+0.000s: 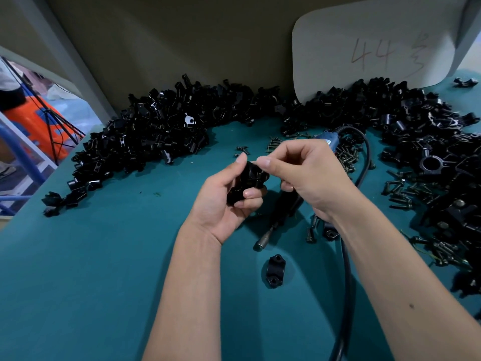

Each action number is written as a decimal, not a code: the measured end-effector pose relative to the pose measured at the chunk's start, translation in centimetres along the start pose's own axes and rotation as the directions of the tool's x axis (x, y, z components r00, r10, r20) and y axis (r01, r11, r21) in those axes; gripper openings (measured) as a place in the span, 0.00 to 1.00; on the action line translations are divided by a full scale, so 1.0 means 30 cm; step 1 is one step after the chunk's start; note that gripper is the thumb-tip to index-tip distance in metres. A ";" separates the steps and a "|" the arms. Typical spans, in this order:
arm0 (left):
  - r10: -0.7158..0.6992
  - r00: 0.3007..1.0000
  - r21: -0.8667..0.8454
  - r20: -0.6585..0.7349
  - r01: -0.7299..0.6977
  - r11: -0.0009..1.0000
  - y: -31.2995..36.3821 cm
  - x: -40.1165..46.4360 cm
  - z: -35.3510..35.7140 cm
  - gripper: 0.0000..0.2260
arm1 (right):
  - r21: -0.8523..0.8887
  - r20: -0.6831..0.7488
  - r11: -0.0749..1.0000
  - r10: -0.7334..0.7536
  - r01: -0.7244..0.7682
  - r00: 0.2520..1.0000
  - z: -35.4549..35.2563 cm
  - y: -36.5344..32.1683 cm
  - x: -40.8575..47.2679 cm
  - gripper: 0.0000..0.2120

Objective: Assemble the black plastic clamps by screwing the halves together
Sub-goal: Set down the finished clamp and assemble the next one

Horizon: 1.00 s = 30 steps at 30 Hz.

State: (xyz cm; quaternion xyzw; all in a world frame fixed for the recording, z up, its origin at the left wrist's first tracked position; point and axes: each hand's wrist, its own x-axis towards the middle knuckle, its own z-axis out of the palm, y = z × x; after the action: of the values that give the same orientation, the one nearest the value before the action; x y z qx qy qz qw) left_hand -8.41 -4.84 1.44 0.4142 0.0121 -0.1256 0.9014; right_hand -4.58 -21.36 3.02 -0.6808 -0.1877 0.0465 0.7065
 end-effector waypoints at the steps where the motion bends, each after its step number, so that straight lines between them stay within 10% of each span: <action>1: 0.008 1.000 0.003 0.007 -0.008 1.000 -0.002 0.002 0.001 0.10 | -0.026 -0.033 1.000 -0.016 0.015 0.999 0.005 0.000 0.001 0.12; 30: -0.001 0.990 -0.095 0.140 0.015 0.995 0.004 -0.015 0.006 0.14 | 0.166 0.006 0.985 0.041 -0.041 0.999 0.009 -0.006 -0.001 0.09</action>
State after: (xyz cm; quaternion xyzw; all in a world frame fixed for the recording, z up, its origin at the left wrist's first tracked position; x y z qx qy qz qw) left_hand -8.81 -4.81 1.71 0.3604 -0.0435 -0.1573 0.9184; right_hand -4.72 -21.13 3.21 -0.6233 -0.1698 0.0772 0.7594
